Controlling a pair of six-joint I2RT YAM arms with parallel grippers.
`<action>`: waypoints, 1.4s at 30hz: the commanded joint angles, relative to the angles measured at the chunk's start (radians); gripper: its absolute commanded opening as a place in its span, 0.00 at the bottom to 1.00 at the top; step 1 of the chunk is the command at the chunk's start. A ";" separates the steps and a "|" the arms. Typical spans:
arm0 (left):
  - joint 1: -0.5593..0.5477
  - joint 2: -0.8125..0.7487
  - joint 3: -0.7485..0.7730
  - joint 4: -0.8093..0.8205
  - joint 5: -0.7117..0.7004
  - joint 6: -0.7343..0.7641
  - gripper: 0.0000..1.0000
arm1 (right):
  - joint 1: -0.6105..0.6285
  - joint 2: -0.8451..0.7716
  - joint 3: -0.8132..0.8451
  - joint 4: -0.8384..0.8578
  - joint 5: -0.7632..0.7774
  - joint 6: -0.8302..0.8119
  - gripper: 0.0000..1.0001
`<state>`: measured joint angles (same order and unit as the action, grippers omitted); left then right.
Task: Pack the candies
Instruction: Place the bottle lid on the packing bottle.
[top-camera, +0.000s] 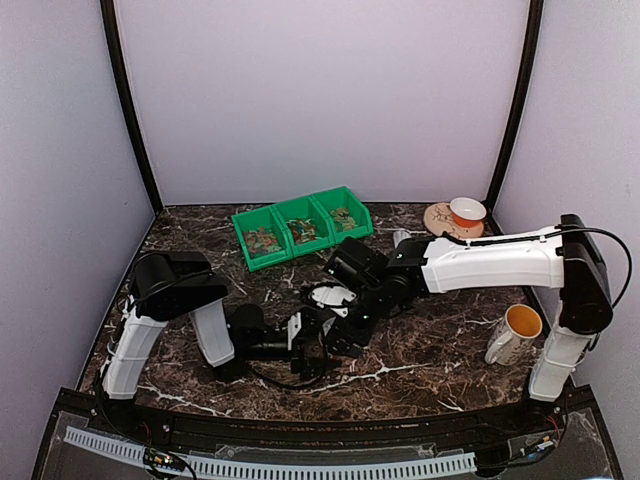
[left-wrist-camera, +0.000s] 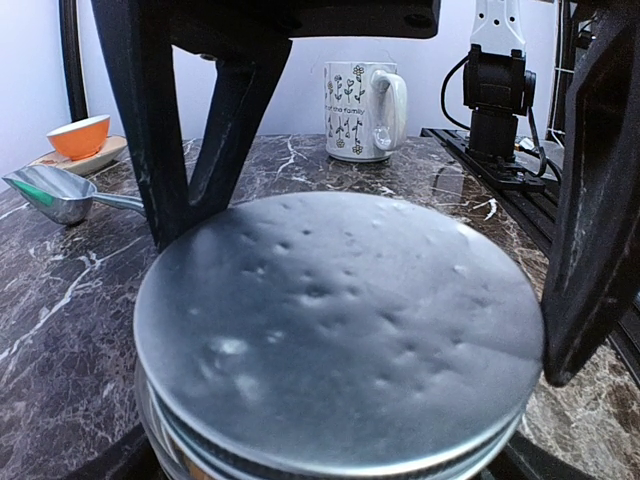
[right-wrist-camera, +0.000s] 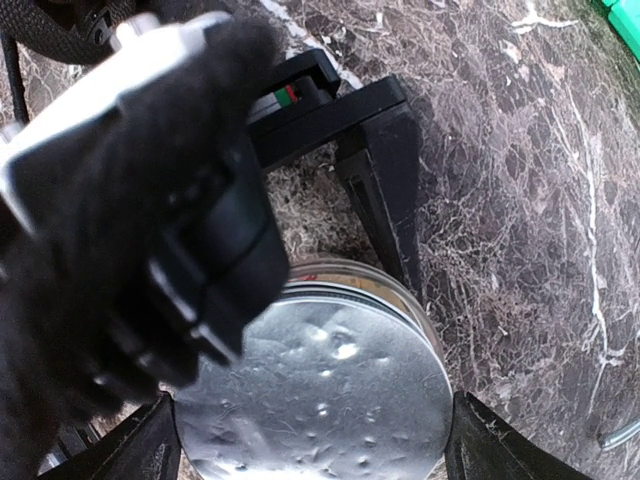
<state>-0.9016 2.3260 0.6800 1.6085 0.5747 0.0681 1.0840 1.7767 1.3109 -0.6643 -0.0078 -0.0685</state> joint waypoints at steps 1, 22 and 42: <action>-0.007 0.078 -0.033 -0.188 -0.013 -0.017 0.91 | -0.009 0.003 -0.010 0.069 -0.013 -0.006 0.89; -0.008 0.077 -0.038 -0.178 -0.006 -0.014 0.90 | -0.034 0.024 -0.042 0.059 -0.040 -0.024 0.89; -0.019 0.078 -0.023 -0.211 0.002 0.001 0.88 | -0.038 0.057 0.034 0.000 -0.044 -0.088 0.88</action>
<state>-0.9039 2.3264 0.6811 1.6085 0.5751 0.0681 1.0508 1.8061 1.3079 -0.6369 -0.0521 -0.1207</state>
